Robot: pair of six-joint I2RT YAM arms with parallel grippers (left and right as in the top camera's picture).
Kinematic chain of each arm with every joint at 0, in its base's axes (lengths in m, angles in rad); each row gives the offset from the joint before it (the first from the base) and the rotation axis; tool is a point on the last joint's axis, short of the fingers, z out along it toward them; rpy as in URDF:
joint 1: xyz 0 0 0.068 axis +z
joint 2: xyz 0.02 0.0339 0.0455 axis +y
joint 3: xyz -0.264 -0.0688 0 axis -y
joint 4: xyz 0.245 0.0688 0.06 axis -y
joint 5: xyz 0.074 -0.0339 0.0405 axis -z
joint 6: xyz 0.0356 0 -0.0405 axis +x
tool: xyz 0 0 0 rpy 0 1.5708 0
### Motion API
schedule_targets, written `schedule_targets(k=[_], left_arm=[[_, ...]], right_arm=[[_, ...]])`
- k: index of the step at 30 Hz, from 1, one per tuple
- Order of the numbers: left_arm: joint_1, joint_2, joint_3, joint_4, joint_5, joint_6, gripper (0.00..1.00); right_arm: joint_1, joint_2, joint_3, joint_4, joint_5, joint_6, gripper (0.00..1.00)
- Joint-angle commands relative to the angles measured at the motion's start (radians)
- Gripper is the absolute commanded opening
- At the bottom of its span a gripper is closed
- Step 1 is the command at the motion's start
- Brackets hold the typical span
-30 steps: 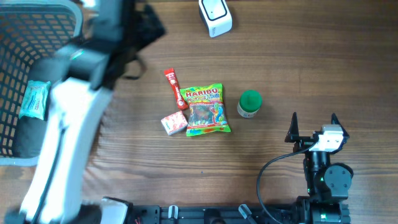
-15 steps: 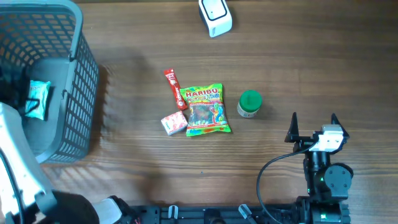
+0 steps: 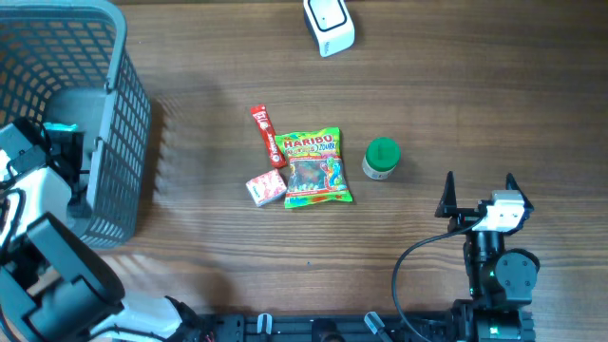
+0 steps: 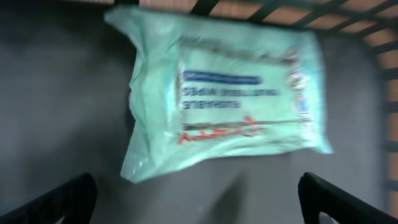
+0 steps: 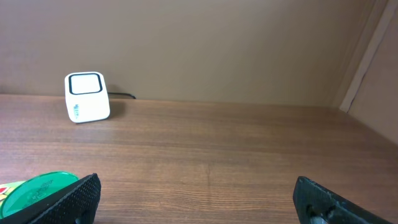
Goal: Scan the item barcode
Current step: 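Reach into the basket and grasp the mint-green wet-wipe pack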
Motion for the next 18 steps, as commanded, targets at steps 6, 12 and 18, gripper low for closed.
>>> schedule_targets(k=[6,12,18], left_arm=[[0.002,0.042,-0.012,0.056,-0.003,0.003,1.00],[0.003,0.042,-0.012,0.091,-0.072,0.020,1.00],[0.012,0.051,-0.012,0.136,-0.079,0.020,1.00]], right_arm=[[0.002,-0.004,-0.001,0.005,-0.003,-0.009,1.00],[0.002,-0.004,-0.001,0.005,-0.003,-0.009,1.00],[0.002,-0.004,-0.001,0.005,-0.003,-0.009,0.99]])
